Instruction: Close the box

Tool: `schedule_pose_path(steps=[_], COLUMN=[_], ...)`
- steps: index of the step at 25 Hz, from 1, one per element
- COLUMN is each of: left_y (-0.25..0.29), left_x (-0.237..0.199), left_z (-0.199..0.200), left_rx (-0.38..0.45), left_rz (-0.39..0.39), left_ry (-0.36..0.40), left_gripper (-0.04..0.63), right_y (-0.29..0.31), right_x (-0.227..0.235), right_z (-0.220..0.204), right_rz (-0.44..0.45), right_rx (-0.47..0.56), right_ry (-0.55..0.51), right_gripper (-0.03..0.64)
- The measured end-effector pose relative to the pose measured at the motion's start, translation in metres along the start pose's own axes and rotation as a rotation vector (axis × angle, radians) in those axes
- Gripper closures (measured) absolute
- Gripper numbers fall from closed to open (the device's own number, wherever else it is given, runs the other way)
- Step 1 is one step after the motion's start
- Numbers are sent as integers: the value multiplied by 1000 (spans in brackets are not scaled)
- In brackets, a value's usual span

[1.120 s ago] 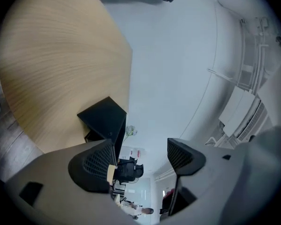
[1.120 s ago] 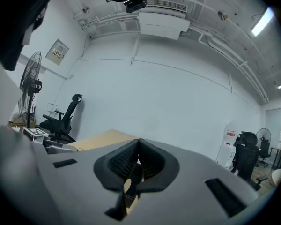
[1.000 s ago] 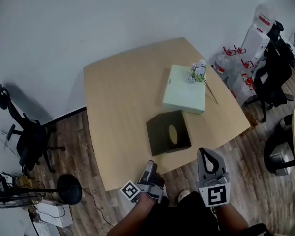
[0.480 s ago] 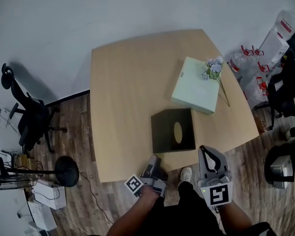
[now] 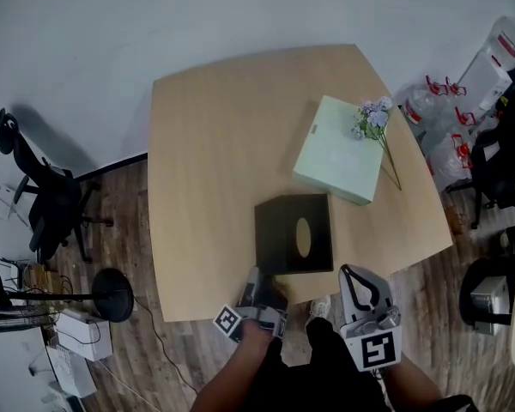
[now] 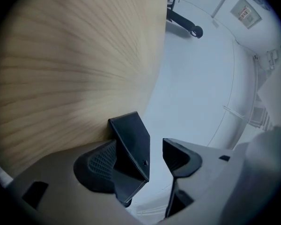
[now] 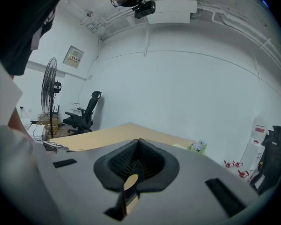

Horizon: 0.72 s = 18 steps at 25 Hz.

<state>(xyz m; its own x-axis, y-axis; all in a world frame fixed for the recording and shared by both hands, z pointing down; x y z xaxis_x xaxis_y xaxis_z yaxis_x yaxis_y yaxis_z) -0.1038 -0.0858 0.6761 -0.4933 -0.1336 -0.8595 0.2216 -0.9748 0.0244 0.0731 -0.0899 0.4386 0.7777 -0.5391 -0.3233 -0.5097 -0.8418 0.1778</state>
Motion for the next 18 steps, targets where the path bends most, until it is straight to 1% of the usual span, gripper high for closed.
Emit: schedule_pose_path(steps=[3, 4, 7, 11, 13, 17, 18], left_y=[2, 3, 7, 7, 6, 4, 4], left_x=[-3, -3, -3, -3, -2, 0, 1], left_z=[4, 5, 4, 7, 8, 9, 8], left_rx=[28, 25, 18, 39, 42, 42, 42], left_rz=[-12, -9, -12, -15, -5, 4, 8], left_ry=[-11, -6, -2, -1, 11, 40, 41], left_gripper=[307, 310, 322, 356, 385, 481, 519], right_y=[-1, 0, 0, -4, -5, -7, -8], right_x=[-3, -4, -3, -8, -10, -10, -10], right_z=[-7, -8, -10, -17, -17, -17, -16], right_rz=[56, 63, 50, 98, 103, 105, 103], right_rx=[-39, -41, -20, -61, -60, -55, -53], right_ry=[-63, -67, -22, -81, -78, -85, -85], right_gripper=[604, 604, 604, 604, 604, 604, 604])
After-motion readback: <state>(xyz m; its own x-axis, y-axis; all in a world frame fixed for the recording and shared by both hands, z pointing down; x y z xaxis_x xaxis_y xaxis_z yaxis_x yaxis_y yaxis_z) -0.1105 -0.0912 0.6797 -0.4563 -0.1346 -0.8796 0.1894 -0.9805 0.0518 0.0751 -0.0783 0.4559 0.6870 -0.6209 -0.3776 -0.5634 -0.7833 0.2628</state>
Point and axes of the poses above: the fingertips, and each gripper's own axes: y forward along the fingers, x to its right, z out of its top, the point moved 3 cm from there along -y, backward along the fingers, and after that the axes turned 6 degrees about -y, right-handed, at the moved point
